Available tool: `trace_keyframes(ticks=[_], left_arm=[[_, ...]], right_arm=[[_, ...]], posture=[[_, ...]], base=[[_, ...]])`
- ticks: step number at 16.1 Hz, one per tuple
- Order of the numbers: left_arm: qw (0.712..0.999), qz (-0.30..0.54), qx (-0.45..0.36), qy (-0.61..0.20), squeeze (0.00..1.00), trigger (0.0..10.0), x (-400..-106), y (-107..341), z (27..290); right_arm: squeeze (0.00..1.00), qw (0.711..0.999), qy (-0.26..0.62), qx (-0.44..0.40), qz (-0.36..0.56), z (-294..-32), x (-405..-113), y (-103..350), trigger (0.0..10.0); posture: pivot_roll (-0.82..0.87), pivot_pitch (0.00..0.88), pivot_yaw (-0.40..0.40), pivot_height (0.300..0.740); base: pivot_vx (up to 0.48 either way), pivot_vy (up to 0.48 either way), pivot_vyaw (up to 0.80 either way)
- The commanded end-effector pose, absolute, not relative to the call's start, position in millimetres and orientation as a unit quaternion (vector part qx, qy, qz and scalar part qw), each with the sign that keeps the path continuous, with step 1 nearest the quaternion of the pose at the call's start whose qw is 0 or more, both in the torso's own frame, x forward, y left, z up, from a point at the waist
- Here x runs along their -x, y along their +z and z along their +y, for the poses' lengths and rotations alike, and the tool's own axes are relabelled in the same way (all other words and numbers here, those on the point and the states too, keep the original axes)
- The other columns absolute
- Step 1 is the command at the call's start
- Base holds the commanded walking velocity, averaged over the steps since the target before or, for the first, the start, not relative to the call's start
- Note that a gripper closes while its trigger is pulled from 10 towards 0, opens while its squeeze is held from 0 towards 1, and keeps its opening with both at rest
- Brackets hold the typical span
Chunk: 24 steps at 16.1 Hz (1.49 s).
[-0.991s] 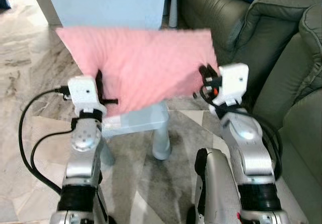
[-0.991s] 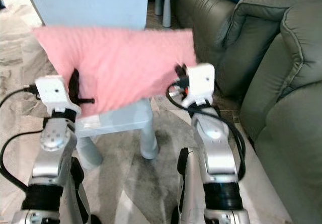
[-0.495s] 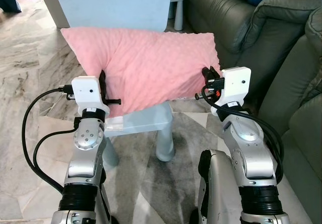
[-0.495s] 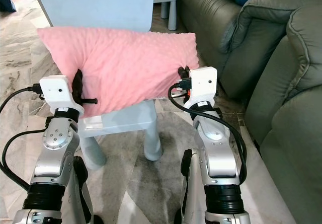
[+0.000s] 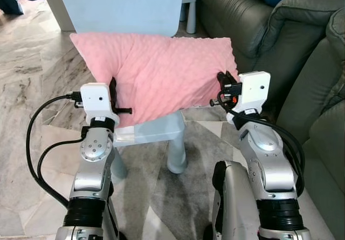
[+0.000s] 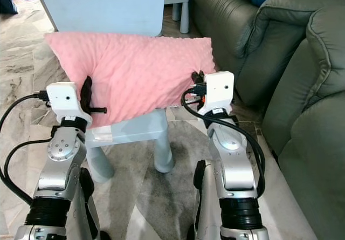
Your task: Move the pillow to the sofa
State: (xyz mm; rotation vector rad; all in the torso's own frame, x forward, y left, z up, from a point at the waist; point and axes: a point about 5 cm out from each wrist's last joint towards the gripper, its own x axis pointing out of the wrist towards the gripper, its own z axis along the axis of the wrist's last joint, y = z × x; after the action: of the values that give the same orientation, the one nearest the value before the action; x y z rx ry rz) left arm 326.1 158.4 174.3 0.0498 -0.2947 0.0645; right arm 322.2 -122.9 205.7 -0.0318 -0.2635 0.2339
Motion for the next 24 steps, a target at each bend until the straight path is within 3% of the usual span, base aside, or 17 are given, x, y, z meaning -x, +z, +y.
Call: trace_keyframes(ticks=[1,24], left_arm=[[0.988,-0.152,-0.028,0.029,0.00,10.0,-326.2,178.1,158.2],[0.990,-0.140,-0.025,0.008,0.00,10.0,-328.9,174.6,151.2]], right_arm=[[0.00,0.981,0.115,0.015,-0.159,-123.0,-319.1,219.3,10.0],[0.00,0.981,0.108,0.006,-0.158,-124.0,-322.4,220.9,10.0]], posture=[[-0.04,0.000,0.015,0.421],[-0.04,0.000,0.025,0.695]], base=[[0.000,0.000,0.00],[0.000,0.000,0.00]])
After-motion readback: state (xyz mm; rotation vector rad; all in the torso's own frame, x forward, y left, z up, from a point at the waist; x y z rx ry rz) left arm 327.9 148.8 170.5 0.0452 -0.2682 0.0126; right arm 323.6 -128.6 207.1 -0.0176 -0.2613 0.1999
